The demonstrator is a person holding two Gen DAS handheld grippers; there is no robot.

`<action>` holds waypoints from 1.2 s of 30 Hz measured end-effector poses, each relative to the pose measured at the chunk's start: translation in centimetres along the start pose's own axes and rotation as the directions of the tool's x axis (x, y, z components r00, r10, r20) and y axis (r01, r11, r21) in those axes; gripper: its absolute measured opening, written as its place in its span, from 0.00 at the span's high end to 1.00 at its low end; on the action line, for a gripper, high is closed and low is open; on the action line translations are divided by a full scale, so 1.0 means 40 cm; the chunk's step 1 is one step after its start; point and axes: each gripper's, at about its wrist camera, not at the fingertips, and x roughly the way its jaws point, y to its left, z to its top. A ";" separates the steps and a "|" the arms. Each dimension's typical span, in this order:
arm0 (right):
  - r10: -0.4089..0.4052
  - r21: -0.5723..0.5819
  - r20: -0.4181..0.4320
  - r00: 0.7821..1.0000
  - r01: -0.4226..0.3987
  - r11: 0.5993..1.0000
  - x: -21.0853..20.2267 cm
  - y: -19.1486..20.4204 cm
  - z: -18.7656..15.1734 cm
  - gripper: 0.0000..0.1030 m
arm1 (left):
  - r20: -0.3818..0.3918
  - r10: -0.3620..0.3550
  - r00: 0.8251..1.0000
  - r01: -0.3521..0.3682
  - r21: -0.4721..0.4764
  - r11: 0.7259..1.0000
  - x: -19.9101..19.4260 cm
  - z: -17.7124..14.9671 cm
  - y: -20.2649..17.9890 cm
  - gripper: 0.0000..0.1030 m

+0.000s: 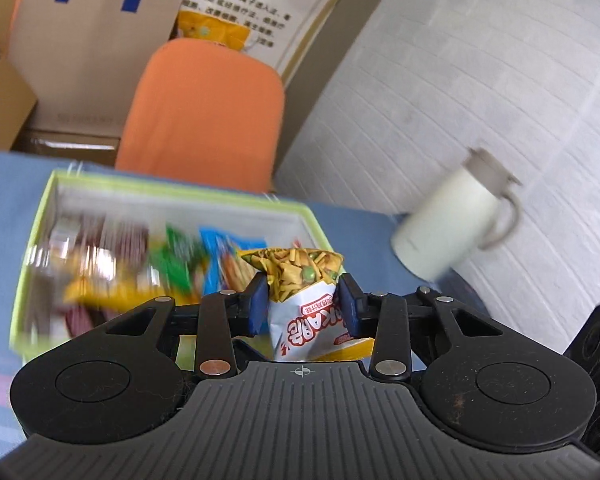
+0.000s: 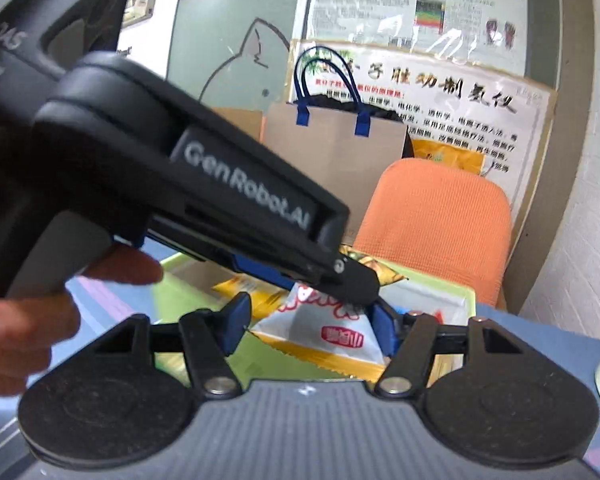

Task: Organize snacks
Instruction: 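Drop the white-and-yellow chip bag into the green box from the left tool, then grasp the clear red-dates bag with the left tool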

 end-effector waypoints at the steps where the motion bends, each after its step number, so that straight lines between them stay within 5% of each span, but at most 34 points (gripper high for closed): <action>1: 0.011 0.005 -0.018 1.000 -0.011 1.000 0.040 -0.015 0.008 0.35 | -0.005 0.018 1.000 -0.018 -0.005 1.000 0.029 0.018 0.010 0.84; 6: 0.085 0.076 -0.095 0.992 -0.078 0.994 0.178 -0.069 -0.012 0.35 | -0.075 0.102 0.992 -0.104 -0.029 0.994 0.162 0.052 0.075 0.85; 10: 0.124 0.096 -0.106 0.987 -0.114 0.989 0.197 -0.084 -0.032 0.23 | -0.084 0.087 0.993 -0.090 -0.034 0.995 0.193 0.032 0.105 0.82; 12: 0.136 0.133 -0.088 0.987 -0.124 0.983 0.189 -0.096 -0.028 0.14 | -0.075 0.073 0.995 -0.075 -0.028 0.997 0.191 0.030 0.105 0.70; 18: 0.090 0.140 0.002 0.996 -0.089 0.986 0.085 -0.086 -0.013 0.09 | 0.083 0.088 0.993 -0.089 0.003 0.996 0.041 0.042 0.066 0.41; 25: -0.048 0.155 0.065 0.997 0.038 0.987 -0.148 -0.066 -0.093 0.10 | 0.184 0.041 0.982 -0.049 0.038 0.998 -0.131 -0.043 -0.008 0.30; 32: -0.286 0.340 -0.063 0.956 0.290 0.894 -0.360 -0.052 -0.320 0.09 | -0.004 -0.095 0.995 0.095 0.091 0.991 -0.082 -0.229 -0.115 0.30; 36: -0.209 0.386 -0.133 0.969 0.244 0.890 -0.381 -0.041 -0.408 0.09 | -0.142 -0.141 0.980 0.157 0.110 0.981 0.003 -0.305 -0.189 0.36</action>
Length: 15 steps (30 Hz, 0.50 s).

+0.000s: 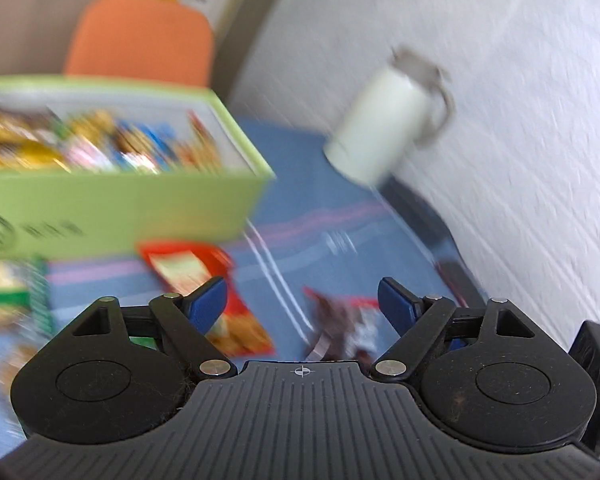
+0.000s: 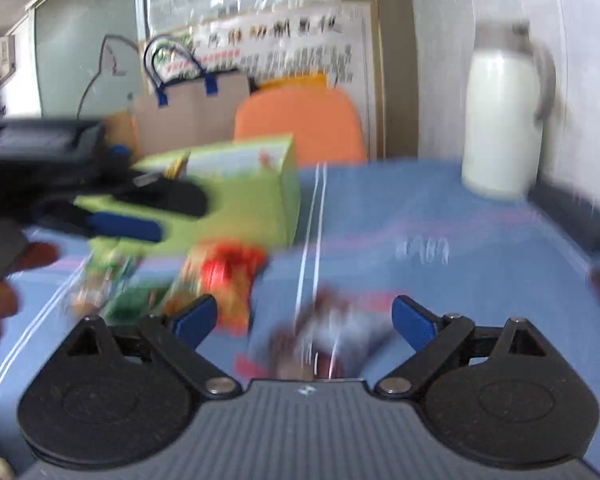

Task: Organize snacks
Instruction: 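Grasp the clear red-dates bag with the left tool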

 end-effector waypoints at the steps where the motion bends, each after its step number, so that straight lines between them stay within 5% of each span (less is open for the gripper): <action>1: 0.011 -0.001 -0.022 1.000 -0.011 1.000 0.009 -0.001 -0.009 0.09 | -0.032 -0.021 0.999 0.021 0.013 1.000 0.028 -0.002 -0.014 0.37; 7: -0.006 -0.073 -0.059 0.998 0.002 0.997 0.073 0.007 0.001 0.10 | -0.198 -0.031 0.980 0.041 0.051 0.998 0.180 0.007 -0.052 0.51; 10: 0.023 -0.098 -0.075 0.997 -0.031 0.995 0.102 0.000 0.011 0.09 | -0.259 -0.007 0.966 0.024 0.062 0.998 0.230 0.008 -0.050 0.73; 15: 0.063 -0.126 -0.086 0.994 -0.074 0.989 0.080 0.033 0.002 0.09 | -0.243 0.030 0.970 -0.013 0.068 0.998 0.193 -0.013 -0.037 0.74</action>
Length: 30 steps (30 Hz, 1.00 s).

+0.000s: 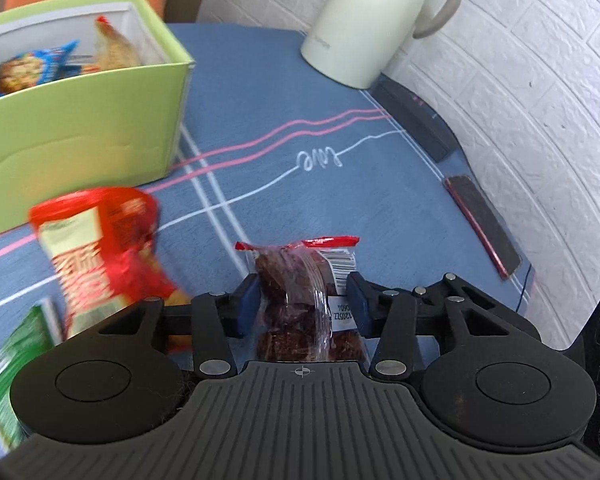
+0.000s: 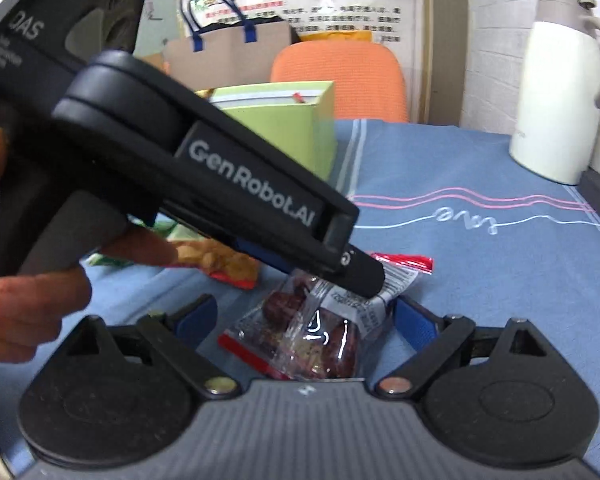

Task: Organize snacks
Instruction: 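Grasp the clear red-dates bag with the left tool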

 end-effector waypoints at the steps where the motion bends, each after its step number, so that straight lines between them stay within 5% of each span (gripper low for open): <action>1: 0.011 -0.004 -0.002 1.000 -0.011 1.000 -0.007 0.017 -0.005 0.09 | 0.005 0.011 1.000 -0.011 -0.001 1.000 -0.018 -0.014 0.002 0.74; 8: 0.062 -0.093 -0.001 0.998 -0.062 0.994 -0.062 0.200 -0.041 0.09 | 0.072 0.106 0.992 -0.103 -0.043 0.994 -0.180 -0.183 0.019 0.70; 16: 0.095 -0.150 -0.025 0.995 -0.098 0.984 -0.008 0.371 -0.056 0.09 | 0.124 0.145 0.982 -0.110 -0.251 0.962 -0.306 -0.315 0.151 0.58; 21: 0.120 -0.168 0.034 0.992 -0.112 0.979 -0.028 0.360 -0.089 0.09 | 0.146 0.130 0.981 -0.087 -0.268 0.960 -0.322 -0.335 0.165 0.45; 30: 0.100 -0.159 0.030 0.995 -0.094 0.983 -0.077 0.322 -0.059 0.10 | 0.167 0.114 0.979 -0.064 -0.279 0.958 -0.319 -0.331 0.165 0.46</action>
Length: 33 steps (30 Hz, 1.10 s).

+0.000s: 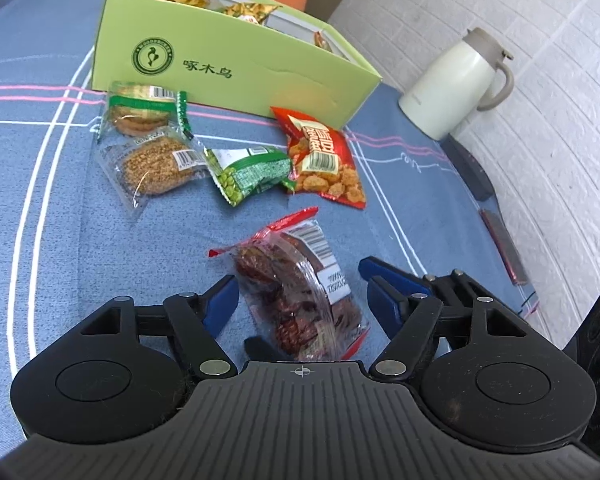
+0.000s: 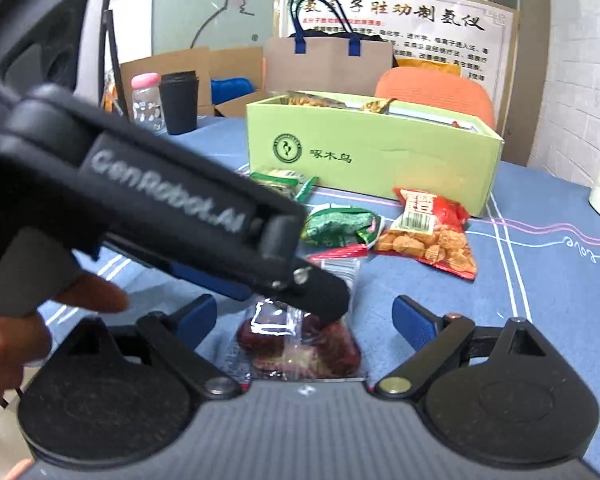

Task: Organize snacks
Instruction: 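Grasp the clear red-dates bag with the left tool, then lower the red-dates bag into the green box and open the left tool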

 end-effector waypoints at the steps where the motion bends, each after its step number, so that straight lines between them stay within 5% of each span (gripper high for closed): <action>1: 0.009 0.004 -0.004 1.000 -0.009 1.000 0.003 -0.002 -0.001 0.11 | -0.002 0.005 1.000 -0.005 0.005 1.000 0.004 0.002 -0.003 0.46; 4: 0.036 0.028 -0.026 0.999 -0.036 0.999 0.017 0.000 -0.003 0.29 | -0.016 0.018 1.000 -0.018 0.012 1.000 0.018 0.002 -0.008 0.50; 8: 0.017 0.061 -0.018 1.000 -0.016 0.998 0.020 -0.041 0.004 0.39 | -0.013 0.012 1.000 -0.011 0.017 1.000 0.025 0.001 -0.011 0.72; 12: 0.000 0.064 0.001 1.000 0.000 0.998 -0.001 -0.046 0.016 0.40 | -0.010 -0.042 0.999 0.042 -0.028 0.999 0.018 0.014 -0.010 0.77; 18: -0.022 0.039 0.100 0.995 0.018 0.999 -0.036 -0.074 0.093 0.40 | 0.090 -0.053 0.995 0.049 0.048 0.998 -0.034 0.076 -0.080 0.76; 26: 0.010 -0.057 0.198 0.980 0.002 0.998 0.106 -0.175 0.327 0.40 | 0.233 -0.026 0.972 0.010 0.071 0.997 -0.022 0.330 -0.079 0.76; 33: 0.098 -0.044 0.144 0.985 -0.092 0.995 0.356 -0.251 0.494 0.39 | 0.263 0.096 0.960 -0.106 0.024 0.994 0.079 0.552 0.026 0.74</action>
